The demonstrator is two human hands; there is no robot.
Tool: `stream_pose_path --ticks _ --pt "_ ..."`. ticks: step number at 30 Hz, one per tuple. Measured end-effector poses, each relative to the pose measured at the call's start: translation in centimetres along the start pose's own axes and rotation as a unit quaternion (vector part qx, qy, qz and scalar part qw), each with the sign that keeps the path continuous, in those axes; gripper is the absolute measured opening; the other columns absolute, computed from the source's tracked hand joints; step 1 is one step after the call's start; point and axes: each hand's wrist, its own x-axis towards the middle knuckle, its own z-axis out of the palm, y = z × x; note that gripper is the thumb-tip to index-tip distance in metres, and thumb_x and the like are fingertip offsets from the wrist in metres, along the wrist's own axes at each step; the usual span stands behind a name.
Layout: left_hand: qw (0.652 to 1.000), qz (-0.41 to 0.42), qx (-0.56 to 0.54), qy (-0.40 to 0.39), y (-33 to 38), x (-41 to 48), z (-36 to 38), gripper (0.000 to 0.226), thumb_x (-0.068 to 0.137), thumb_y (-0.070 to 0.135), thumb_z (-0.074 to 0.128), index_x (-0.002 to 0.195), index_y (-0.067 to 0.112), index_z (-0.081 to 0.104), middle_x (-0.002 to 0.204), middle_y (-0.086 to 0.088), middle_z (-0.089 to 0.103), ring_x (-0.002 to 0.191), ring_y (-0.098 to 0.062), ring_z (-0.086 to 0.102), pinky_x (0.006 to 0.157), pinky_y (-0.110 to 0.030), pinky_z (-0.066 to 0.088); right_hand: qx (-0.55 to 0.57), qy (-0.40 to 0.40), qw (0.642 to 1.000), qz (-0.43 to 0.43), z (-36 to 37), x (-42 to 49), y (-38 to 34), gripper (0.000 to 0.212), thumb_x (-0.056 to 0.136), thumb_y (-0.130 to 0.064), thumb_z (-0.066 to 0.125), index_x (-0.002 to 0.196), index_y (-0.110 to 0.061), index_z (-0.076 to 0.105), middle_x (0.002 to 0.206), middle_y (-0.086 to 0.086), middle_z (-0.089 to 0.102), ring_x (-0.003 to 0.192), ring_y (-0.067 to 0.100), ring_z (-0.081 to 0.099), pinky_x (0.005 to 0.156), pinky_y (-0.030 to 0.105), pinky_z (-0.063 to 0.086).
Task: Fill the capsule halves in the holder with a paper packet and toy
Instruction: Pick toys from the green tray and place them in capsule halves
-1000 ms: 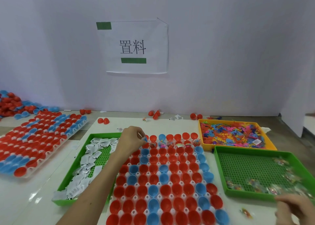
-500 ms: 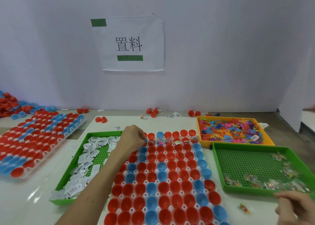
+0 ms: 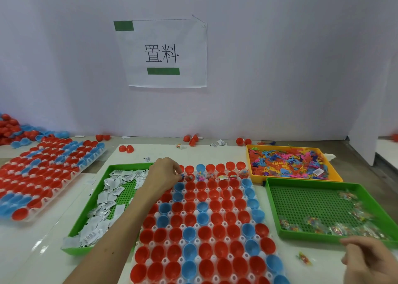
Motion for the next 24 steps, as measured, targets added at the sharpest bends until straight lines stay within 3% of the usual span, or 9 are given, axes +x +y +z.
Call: stream_pose_path --ticks 5,8,10,13,15,18,21,24 --pt "0.997 0.032 -0.066 0.012 -1.3 -0.6 -1.4 0.03 0.087 0.02 0.076 0.116 0.022 0.07 0.08 0.012 0.066 0.071 -0.001 0.062 0.064 -0.013 0.048 -0.001 0.009 1.0 -0.01 0.2 -0.2 0.6 0.027 0.09 0.019 0.048 0.08 -0.002 0.061 0.052 -0.014 0.061 0.047 0.001 0.055 0.046 0.007 0.04" --pt "0.99 0.003 -0.083 0.11 -3.5 -1.1 -2.4 0.021 0.094 0.012 0.064 0.11 0.022 0.073 0.098 0.006 0.07 0.08 -0.001 0.061 0.073 -0.021 0.052 0.003 -0.012 1.0 -0.005 -0.1 0.0 0.9 0.039 0.091 0.018 0.048 0.075 -0.015 0.06 0.052 -0.013 0.062 0.048 0.001 0.056 0.046 0.006 0.04" --pt "0.987 -0.037 -0.059 0.146 -5.7 -1.5 -2.8 0.027 0.094 0.006 0.059 0.113 0.02 0.072 0.115 -0.001 0.07 0.09 -0.01 0.063 0.081 -0.027 0.052 0.0 -0.019 1.0 -0.01 -0.3 0.3 1.3 0.04 0.091 0.019 0.048 0.075 -0.015 0.059 0.052 -0.012 0.063 0.048 0.0 0.057 0.047 0.005 0.041" --pt "0.992 -0.1 0.007 0.071 -8.4 -2.6 -2.8 0.032 0.091 0.013 0.066 0.122 0.019 0.069 0.129 -0.005 0.066 0.103 -0.018 0.065 0.089 -0.036 0.053 -0.005 -0.019 1.0 -0.01 -0.3 0.7 2.1 0.039 0.092 0.018 0.047 0.077 -0.016 0.059 0.053 -0.014 0.063 0.049 -0.001 0.058 0.048 0.004 0.041" --pt "0.993 -0.108 0.023 0.045 -9.1 -3.3 -2.5 0.021 0.089 0.02 0.072 0.11 0.02 0.073 0.125 -0.006 0.064 0.098 -0.017 0.064 0.085 -0.034 0.053 0.002 -0.021 1.0 -0.009 -0.1 0.8 2.6 0.039 0.092 0.017 0.048 0.077 -0.017 0.06 0.054 -0.013 0.063 0.05 0.0 0.058 0.049 0.005 0.042" --pt "0.992 -0.092 0.012 0.086 -9.3 -4.0 -2.2 0.003 0.086 0.02 0.075 0.085 0.022 0.073 0.106 -0.003 0.066 0.083 -0.01 0.059 0.075 -0.028 0.048 0.002 -0.015 0.999 -0.045 0.9 0.6 2.5 0.018 0.089 0.012 0.055 0.081 -0.002 0.063 0.06 -0.015 0.065 0.052 0.005 0.058 0.051 0.008 0.044" --pt "0.99 -0.072 0.018 0.118 -9.2 -4.3 -2.0 0.003 0.087 0.02 0.075 0.085 0.019 0.073 0.096 0.002 0.066 0.08 -0.011 0.058 0.072 -0.027 0.05 -0.046 -0.018 0.987 -0.154 2.5 1.9 0.3 0.022 0.084 0.006 0.062 0.077 -0.014 0.067 0.078 -0.016 0.068 0.061 0.014 0.059 0.057 0.016 0.045" --pt "0.991 -0.063 0.038 0.111 -9.6 -4.2 -2.2 0.002 0.088 0.02 0.073 0.089 0.019 0.072 0.094 0.005 0.065 0.081 -0.01 0.058 0.074 -0.026 0.05 -0.111 -0.115 0.965 -0.206 5.2 5.4 -2.6 0.021 0.084 -0.003 0.066 0.081 -0.024 0.069 0.078 -0.011 0.069 0.073 0.004 0.063 0.06 0.01 0.046"
